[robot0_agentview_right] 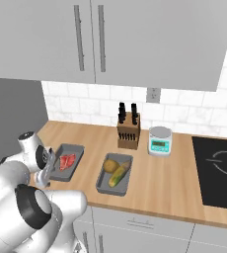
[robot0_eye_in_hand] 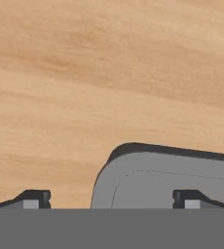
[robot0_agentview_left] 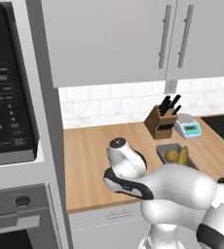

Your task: Take the meat container that has the steak and place it on the second highest rack of the freezer. Then take the vegetable container that has the potato and cucumber and place it on the highest rack of the freezer.

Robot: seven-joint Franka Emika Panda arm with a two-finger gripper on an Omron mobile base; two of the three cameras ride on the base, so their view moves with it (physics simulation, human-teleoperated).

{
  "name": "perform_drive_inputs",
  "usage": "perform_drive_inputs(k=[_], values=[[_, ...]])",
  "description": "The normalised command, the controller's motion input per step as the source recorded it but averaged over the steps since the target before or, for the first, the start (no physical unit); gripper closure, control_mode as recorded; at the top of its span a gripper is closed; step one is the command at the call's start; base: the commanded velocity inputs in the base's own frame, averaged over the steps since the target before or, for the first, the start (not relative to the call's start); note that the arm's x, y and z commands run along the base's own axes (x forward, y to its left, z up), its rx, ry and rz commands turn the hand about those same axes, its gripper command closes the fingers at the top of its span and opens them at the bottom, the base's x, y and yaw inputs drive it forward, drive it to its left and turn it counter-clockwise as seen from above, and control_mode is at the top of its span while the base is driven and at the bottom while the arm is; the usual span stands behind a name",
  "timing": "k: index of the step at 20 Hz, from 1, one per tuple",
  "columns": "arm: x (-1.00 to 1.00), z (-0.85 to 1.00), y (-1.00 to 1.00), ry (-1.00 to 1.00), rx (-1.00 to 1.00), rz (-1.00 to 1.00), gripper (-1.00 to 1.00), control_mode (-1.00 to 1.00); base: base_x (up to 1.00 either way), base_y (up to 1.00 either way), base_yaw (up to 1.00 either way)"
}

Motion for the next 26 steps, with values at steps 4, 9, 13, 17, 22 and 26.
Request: perform_drive_inputs(k=[4,9,13,17,22,26], values=[[0.12,-0.56,0.00,0.02,0.00,0.03,-1.00,-1.00,0.00,0.00,0.00],[0.00,-0.43,-0.04,0.00,0.00,0.03,1.00,-1.00,0.00,0.00,0.00],[0.00,-0.33,-0.22,0.00,0.03,0.03,1.00,-1.00,0.00,0.00,0.00],[-0.18,0.23,-0.50,-0.04,0.22,0.00,1.00,-1.00,0.00,0.00,0.00],[-0.08,0.68,-0.33,-0.01,0.17,0.00,1.00,-1.00,0.00,0.00,0.00],[-0.28,0.99,-0.08,0.03,-0.03,0.00,1.00,-1.00,0.00,0.00,0.00]])
